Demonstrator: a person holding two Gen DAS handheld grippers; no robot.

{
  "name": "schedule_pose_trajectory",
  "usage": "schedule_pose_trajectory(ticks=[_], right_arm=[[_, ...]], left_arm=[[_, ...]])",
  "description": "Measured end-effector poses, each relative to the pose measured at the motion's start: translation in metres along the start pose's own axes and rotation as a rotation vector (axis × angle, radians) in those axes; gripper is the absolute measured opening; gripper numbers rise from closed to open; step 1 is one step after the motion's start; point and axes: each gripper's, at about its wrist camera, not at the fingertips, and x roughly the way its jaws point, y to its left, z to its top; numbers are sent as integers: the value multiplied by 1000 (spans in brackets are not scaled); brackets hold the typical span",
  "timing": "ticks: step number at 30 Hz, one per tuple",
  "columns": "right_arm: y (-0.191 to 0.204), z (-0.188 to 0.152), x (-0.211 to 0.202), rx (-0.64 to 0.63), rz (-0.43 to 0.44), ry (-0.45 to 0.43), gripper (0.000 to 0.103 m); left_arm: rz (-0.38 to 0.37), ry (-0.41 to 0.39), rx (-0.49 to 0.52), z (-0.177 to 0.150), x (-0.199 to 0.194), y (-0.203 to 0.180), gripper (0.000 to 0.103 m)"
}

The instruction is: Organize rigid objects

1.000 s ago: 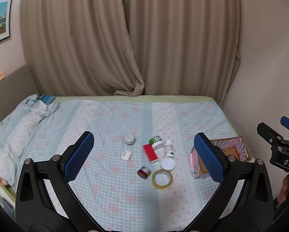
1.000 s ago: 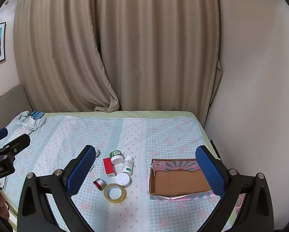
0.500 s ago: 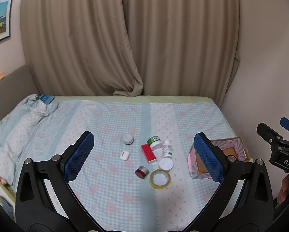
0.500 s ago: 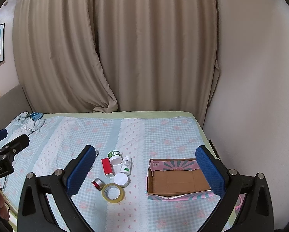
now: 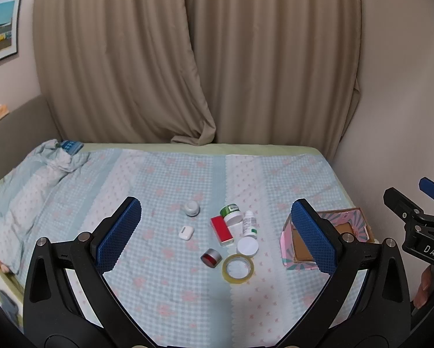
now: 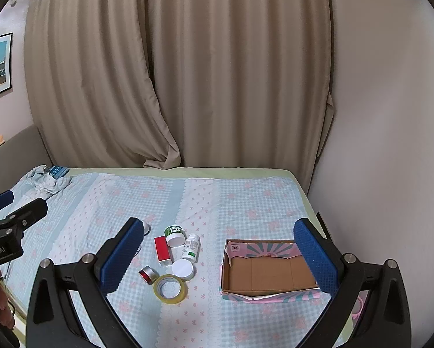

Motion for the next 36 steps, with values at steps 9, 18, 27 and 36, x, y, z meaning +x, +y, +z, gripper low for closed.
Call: schedule_pose_trajectory(ticks=[9,18,27,36], right_arm=[[-4,0,0,1,12,0,103],[-6,0,1,-2,18,13,103],[0,4,45,-26,55,119,103],[40,1,127,4,54,285,103]], left_arm=[[7,9,-1,1,-1,-5,103],[20,46,-24,2,4,-3,103],[70,166,-48,-5,50,34,103],[51,318,-40,-19,150,93,102]])
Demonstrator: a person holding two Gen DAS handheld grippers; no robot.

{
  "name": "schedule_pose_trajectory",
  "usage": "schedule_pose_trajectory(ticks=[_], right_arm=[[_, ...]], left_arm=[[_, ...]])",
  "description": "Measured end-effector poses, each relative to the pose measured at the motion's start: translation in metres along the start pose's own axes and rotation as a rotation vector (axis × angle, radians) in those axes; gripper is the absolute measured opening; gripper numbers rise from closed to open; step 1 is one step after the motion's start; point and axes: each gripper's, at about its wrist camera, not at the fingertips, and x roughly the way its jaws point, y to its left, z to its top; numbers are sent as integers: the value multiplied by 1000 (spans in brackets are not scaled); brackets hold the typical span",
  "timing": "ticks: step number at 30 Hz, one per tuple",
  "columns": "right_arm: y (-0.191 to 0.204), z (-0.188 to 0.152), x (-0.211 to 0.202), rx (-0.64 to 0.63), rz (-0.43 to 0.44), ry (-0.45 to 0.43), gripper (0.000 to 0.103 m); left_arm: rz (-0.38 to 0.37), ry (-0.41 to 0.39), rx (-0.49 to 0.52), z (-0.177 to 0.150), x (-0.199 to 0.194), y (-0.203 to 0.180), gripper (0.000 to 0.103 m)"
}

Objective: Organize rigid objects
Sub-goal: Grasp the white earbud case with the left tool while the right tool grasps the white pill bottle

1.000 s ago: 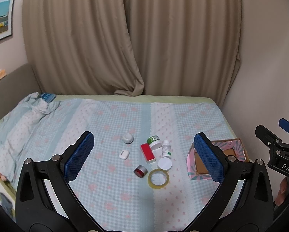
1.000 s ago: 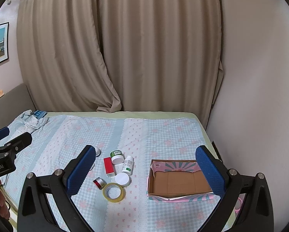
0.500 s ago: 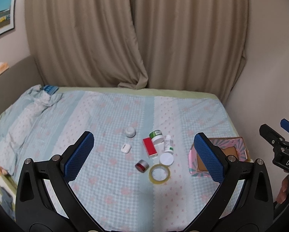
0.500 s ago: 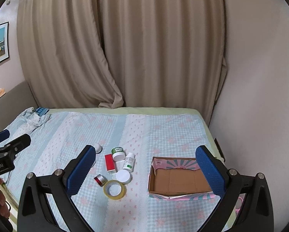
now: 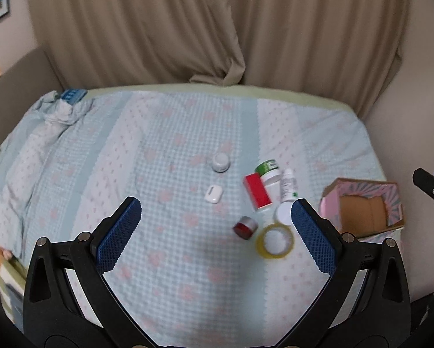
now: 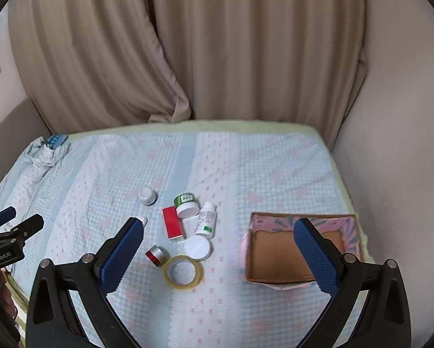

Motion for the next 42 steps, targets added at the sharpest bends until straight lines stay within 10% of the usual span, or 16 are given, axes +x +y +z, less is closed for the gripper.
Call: schedule_pose_trajectory(ticks=[22,42], right_arm=[[16,4,312,84,41,520,103],[13,-53,465,97,84,774,84]], left_arm=[[-96,497,68,-5,330,11,100],[-55,614,196,-54,440,-15,74]])
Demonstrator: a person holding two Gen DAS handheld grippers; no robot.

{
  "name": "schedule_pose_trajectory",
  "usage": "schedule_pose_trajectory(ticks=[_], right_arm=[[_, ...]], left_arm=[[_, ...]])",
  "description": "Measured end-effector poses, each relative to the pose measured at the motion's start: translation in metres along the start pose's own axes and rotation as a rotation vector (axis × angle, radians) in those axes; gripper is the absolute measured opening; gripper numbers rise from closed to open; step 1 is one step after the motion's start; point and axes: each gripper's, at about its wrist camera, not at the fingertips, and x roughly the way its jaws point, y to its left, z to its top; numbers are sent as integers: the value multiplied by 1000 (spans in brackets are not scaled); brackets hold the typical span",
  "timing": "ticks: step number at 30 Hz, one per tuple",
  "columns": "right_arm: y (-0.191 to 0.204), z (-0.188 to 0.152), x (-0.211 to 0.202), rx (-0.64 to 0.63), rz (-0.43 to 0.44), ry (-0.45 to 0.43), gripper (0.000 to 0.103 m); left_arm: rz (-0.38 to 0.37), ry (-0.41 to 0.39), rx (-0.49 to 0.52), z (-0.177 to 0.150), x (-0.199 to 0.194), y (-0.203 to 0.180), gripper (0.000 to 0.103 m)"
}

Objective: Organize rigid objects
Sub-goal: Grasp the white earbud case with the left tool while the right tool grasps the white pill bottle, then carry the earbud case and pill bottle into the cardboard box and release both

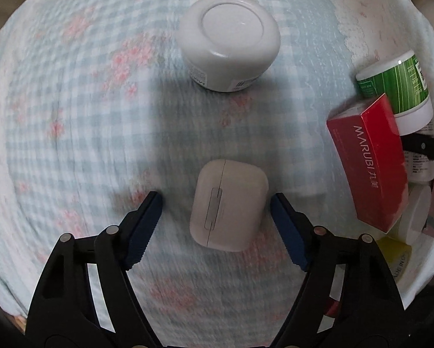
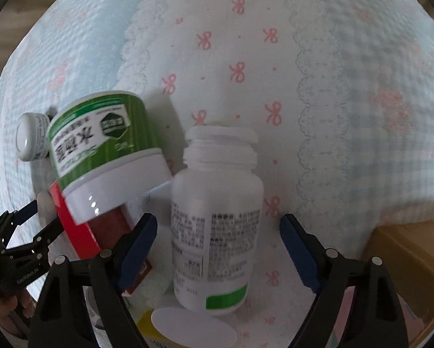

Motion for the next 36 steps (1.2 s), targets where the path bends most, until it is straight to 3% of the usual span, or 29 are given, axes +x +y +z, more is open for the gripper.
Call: schedule_pose_trajectory(ticks=[1,5,6,14,21,29,36], right_arm=[[-1,2,0,5,2,2,83],[-1,6,-3,9,-48,6,52],[-1,7,-5,10,-28,5,47],[2,3,-9,10,-21,-20,46],[3,-11,-51,26,-15,-75,46],[-7,-52,-136,67,40,-183,46],[-8,-102,-208,146,124,-271,46]], left_arm=[[8,-1,9,1,0,-4,72],[11,-1,30,0,-3,-13,43],[15,0,31,1,-4,-13,43],[-46,-12,-21,0,-19,15,43],[-78,-55,-61,-3,-56,33,42],[-116,-138,-76,-19,-127,41,42],[-170,-230,-43,-34,-208,-1,42]])
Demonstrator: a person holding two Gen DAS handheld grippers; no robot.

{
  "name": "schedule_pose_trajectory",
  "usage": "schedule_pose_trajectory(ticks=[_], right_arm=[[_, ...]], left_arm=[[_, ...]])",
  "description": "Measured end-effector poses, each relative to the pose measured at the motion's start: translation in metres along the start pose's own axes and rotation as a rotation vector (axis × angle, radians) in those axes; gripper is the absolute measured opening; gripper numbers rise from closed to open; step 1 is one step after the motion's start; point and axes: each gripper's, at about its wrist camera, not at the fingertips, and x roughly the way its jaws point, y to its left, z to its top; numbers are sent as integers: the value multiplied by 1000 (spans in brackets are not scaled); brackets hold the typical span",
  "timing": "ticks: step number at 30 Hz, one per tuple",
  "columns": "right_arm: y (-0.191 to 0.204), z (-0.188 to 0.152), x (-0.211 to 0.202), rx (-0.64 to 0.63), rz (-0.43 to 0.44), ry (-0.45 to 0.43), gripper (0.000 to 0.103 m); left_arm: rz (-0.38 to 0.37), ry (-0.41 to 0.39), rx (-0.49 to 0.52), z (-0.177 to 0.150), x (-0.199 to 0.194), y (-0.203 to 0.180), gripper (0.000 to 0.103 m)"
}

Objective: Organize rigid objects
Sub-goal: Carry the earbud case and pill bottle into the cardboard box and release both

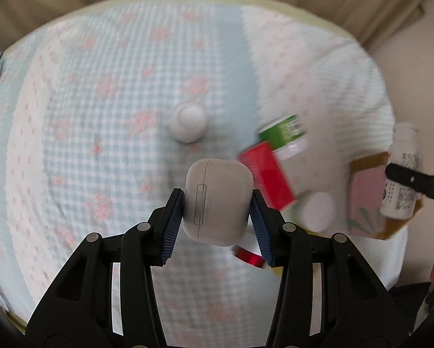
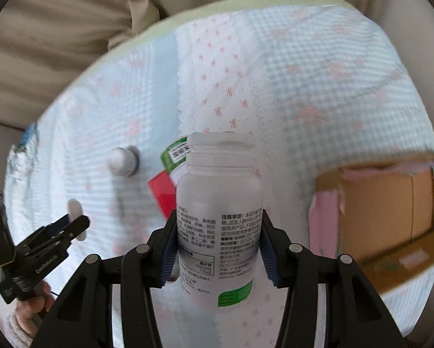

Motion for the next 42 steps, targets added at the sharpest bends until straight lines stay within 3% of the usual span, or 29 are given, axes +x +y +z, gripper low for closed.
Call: schedule_pose_trajectory(ticks=[9,18,24,31,42], right_arm=[[-37,-40,-80,120,66,-102,46],[-144,-65,-130,185,50,-161,46],[-227,-66,-137,210,21,-136,46],[-303,-50,-112,213,-8,-67,46],[-351,-22,-41,158,3,46,46]], left_arm=[[-55,-84,84,-6,-52,-84,42],[-89,-129,109,-23,-64,-198,42],[-115,-96,132,-35,-29,-290,42],[-131,-12,154,-36,35,-371,42],[-69,147,245,-30,141,-431,42]])
